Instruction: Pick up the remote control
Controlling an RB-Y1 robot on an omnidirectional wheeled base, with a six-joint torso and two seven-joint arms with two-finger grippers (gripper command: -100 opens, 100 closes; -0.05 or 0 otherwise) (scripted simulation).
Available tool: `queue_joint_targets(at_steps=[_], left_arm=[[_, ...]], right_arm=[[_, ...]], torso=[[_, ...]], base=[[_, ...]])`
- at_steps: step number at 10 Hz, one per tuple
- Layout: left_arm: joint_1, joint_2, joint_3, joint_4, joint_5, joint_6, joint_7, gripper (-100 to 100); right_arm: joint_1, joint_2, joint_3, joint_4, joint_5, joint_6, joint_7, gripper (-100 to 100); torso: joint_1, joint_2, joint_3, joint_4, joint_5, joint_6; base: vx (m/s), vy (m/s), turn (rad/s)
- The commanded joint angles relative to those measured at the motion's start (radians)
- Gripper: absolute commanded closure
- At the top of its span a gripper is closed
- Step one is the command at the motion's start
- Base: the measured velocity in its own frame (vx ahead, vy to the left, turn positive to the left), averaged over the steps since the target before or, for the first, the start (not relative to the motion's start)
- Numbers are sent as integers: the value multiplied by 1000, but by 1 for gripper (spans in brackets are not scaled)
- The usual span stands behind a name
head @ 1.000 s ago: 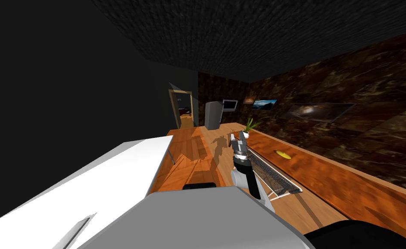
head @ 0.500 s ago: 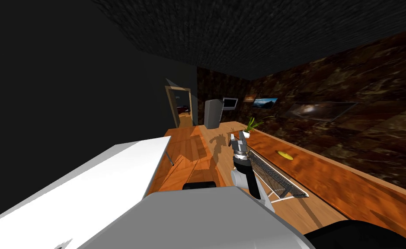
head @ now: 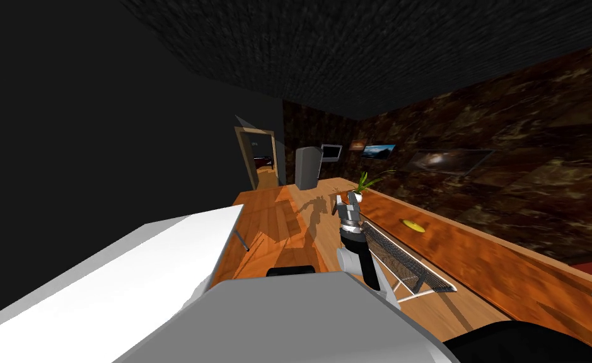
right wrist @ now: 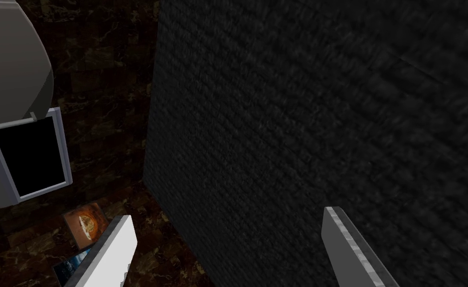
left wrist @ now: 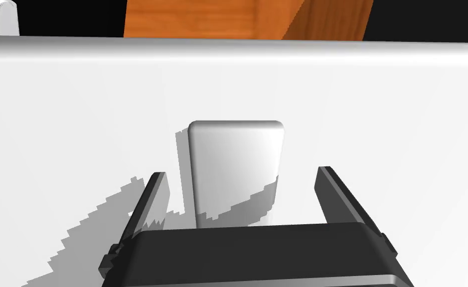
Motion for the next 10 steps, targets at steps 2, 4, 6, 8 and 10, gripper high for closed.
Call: queue_joint_targets(at_steps=[2, 4, 6, 8, 10], left_arm=[[-30, -3, -18, 24, 4, -4, -6, -100], [-50, -16, -25, 50, 1, -12, -6, -100], [-66, -43, -29, 59, -6, 3, 20, -100], [-81, -73, -32, 64, -14, 27, 52, -100], [-81, -73, -32, 62, -14, 27, 52, -100]], right_arm=[[0, 0, 0, 0, 0, 0, 0, 0], [0, 0, 0, 0, 0, 0, 0, 0], [0, 0, 0, 0, 0, 0, 0, 0], [-1, 0, 0, 0, 0, 0, 0, 0], [-1, 0, 0, 0, 0, 0, 0, 0]], torso=[[-1, 1, 1, 0, 0, 0], [-3, 8, 5, 2, -1, -1], [-4, 12, 7, 3, -1, -1], [-4, 21, 12, 4, -1, -1], [-3, 21, 12, 5, -1, -2]], base=[[118, 22, -50], [31, 15, -21], [-31, 0, -121], [-148, 17, -242], [-58, 1, 4]])
